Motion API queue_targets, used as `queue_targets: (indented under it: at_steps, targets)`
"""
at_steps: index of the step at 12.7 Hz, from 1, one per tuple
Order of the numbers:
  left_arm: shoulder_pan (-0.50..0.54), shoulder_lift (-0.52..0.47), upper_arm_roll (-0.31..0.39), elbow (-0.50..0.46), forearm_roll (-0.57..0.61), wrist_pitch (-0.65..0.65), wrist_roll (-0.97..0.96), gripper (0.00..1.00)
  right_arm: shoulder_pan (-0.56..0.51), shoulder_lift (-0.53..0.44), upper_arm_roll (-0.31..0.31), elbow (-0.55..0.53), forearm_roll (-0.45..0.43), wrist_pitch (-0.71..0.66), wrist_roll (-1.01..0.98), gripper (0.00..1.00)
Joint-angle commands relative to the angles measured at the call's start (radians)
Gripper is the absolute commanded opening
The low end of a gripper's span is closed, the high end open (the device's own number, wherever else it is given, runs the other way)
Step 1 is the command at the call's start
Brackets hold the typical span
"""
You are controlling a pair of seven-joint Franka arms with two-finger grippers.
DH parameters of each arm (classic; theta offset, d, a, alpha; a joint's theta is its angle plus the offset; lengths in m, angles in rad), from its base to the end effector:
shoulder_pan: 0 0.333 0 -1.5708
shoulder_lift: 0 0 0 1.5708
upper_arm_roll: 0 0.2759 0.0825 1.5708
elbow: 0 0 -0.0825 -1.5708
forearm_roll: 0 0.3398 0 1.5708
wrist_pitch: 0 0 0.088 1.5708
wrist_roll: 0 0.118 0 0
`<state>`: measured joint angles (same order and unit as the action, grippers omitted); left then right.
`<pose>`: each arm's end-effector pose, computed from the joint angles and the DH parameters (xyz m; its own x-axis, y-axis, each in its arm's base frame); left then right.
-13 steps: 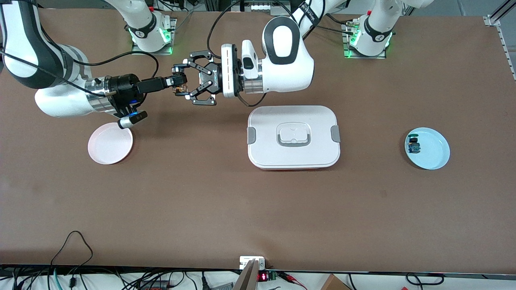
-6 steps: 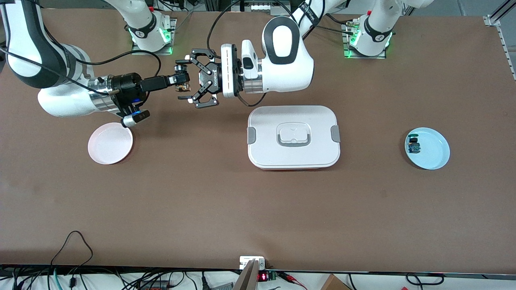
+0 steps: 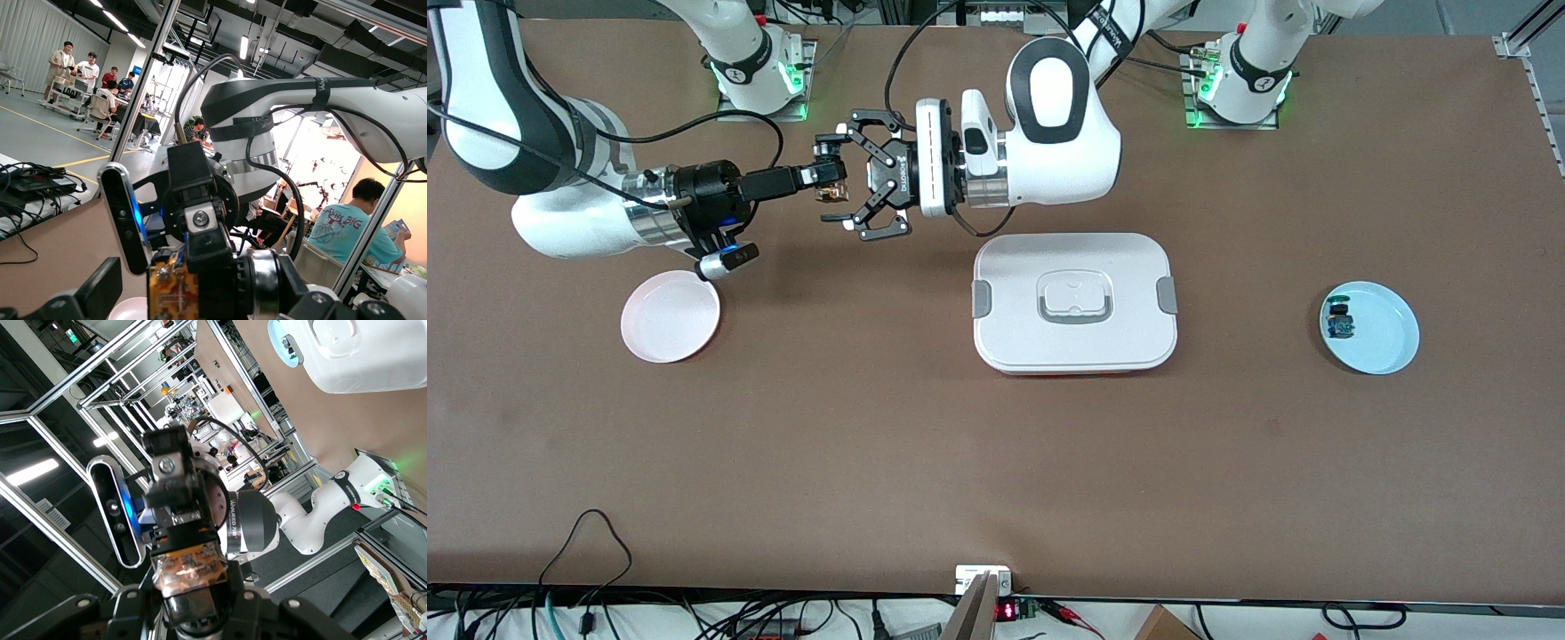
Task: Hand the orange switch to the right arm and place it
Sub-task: 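Open the left gripper and withdraw it from the switch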
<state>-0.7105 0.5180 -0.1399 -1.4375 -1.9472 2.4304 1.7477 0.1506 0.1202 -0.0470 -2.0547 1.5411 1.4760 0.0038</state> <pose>0.4634 -0.5131 0.4326 0.3927 0.0174 0.9195 -0.9159 -0.0826 0.3927 0.4865 0.1777 0.4248 0.8018 0.1754 -0.5713 -0.5641 -0.0937 -0.8204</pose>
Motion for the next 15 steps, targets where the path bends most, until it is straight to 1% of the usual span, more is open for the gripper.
queue_targets:
  at_steps: [1,2,5,7,8,9,10,11,13,14,15]
  targets:
    - [0.052,-0.007,0.006,0.002,-0.013,-0.045,0.004,1.00,-0.029,-0.027,-0.007,-0.018,0.002,-0.014,-0.013,0.18]
    - [0.071,-0.007,0.006,0.002,-0.015,-0.089,0.004,1.00,-0.036,-0.027,-0.013,-0.019,0.001,-0.020,-0.011,0.18]
    - [0.135,-0.018,0.005,-0.020,-0.013,-0.163,0.003,1.00,-0.036,-0.031,-0.024,-0.021,-0.003,-0.019,-0.018,0.18]
    - [0.202,-0.018,0.005,-0.008,-0.015,-0.188,-0.002,1.00,-0.039,-0.031,-0.048,-0.019,-0.007,-0.017,-0.016,0.18]
    - [0.256,-0.015,0.005,-0.008,-0.015,-0.214,0.006,1.00,-0.046,-0.028,-0.057,-0.019,-0.039,-0.016,-0.027,0.18]
    - [0.307,-0.007,0.008,-0.006,-0.013,-0.270,0.004,1.00,-0.048,-0.027,-0.057,-0.019,-0.086,-0.006,-0.080,0.18]
    - [0.351,0.017,0.008,-0.006,-0.012,-0.357,0.006,1.00,-0.051,-0.027,-0.059,-0.019,-0.131,-0.006,-0.123,0.18]
    - [0.396,0.054,0.009,0.027,-0.012,-0.460,0.004,1.00,-0.054,-0.025,-0.077,-0.018,-0.218,-0.002,-0.161,0.18]
    - [0.494,0.137,0.011,0.077,0.025,-0.650,0.004,1.00,-0.051,-0.027,-0.080,-0.005,-0.422,0.004,-0.269,0.18]
    - [0.541,0.172,0.013,0.095,0.080,-0.721,0.004,1.00,-0.051,-0.028,-0.082,-0.004,-0.528,0.020,-0.318,0.18]
    - [0.598,0.200,0.013,0.103,0.127,-0.746,0.006,1.00,-0.054,-0.028,-0.083,-0.004,-0.612,0.042,-0.374,0.18]
